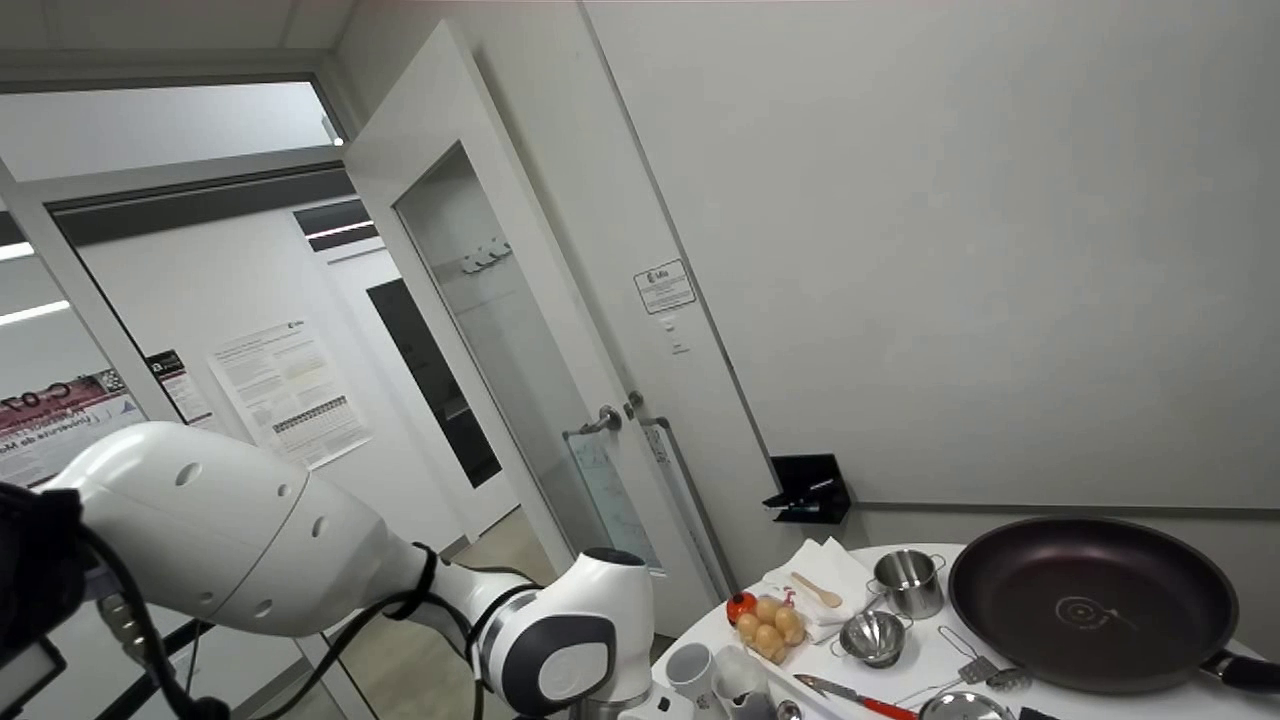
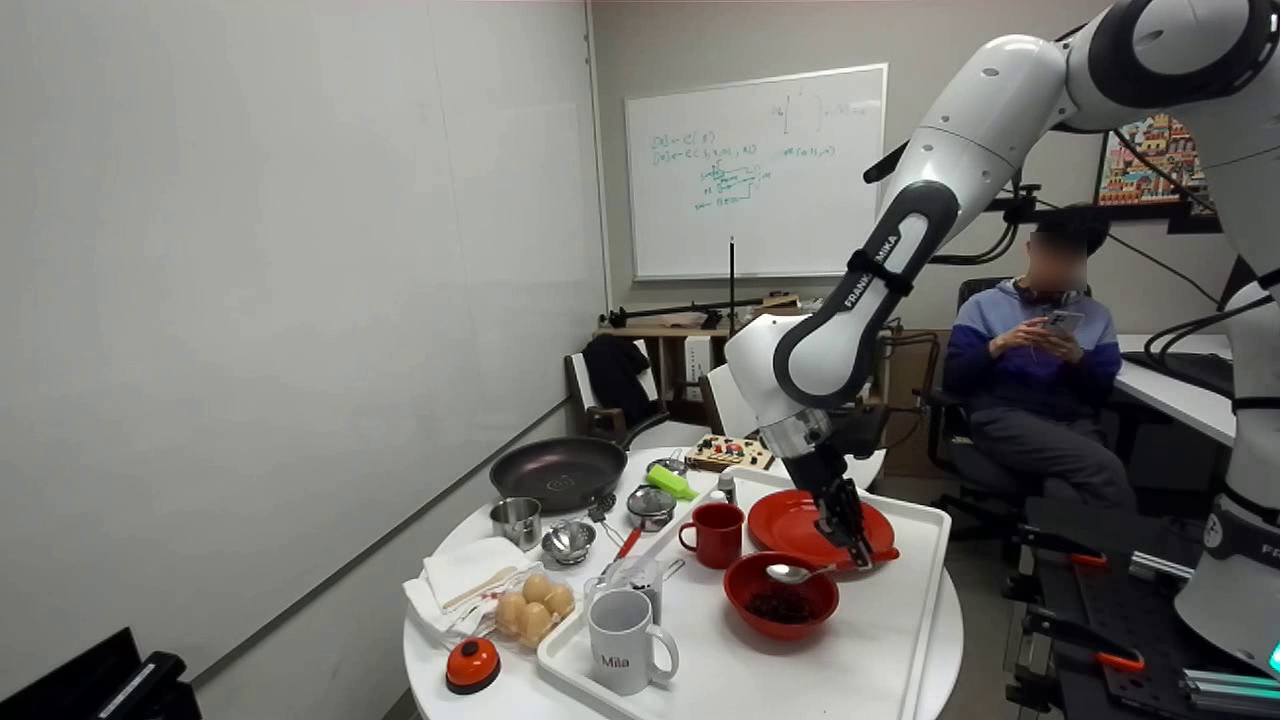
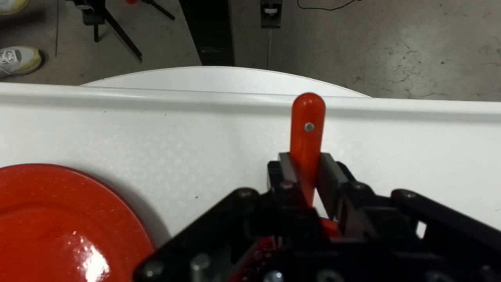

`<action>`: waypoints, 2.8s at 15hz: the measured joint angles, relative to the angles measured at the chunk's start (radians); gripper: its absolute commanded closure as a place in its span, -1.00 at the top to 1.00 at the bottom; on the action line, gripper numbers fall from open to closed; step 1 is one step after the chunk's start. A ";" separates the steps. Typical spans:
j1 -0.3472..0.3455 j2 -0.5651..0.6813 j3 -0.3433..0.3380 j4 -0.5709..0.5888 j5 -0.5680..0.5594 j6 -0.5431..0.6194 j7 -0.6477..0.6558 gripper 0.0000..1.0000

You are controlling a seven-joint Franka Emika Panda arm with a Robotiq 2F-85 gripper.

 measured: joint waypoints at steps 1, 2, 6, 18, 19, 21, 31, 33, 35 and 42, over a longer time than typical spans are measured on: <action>0.000 0.000 -0.001 0.010 -0.011 -0.019 0.000 -0.90; 0.001 0.001 -0.002 0.021 -0.024 -0.042 0.002 -0.90; 0.007 0.020 -0.004 0.080 -0.077 -0.135 0.026 -0.90; 0.030 0.195 -0.004 0.241 -0.094 -0.210 0.040 -0.90; 0.033 0.203 -0.004 0.248 -0.094 -0.210 0.040 -0.90; 0.040 0.215 -0.003 0.255 -0.094 -0.210 0.040 -0.90; 0.081 0.221 0.049 0.257 -0.091 -0.210 0.001 -0.90; 0.079 0.225 0.048 0.257 -0.090 -0.210 -0.005 -0.90; 0.077 0.232 0.036 0.257 -0.090 -0.212 -0.005 -0.90; 0.063 0.239 -0.017 0.263 -0.091 -0.246 -0.001 -0.90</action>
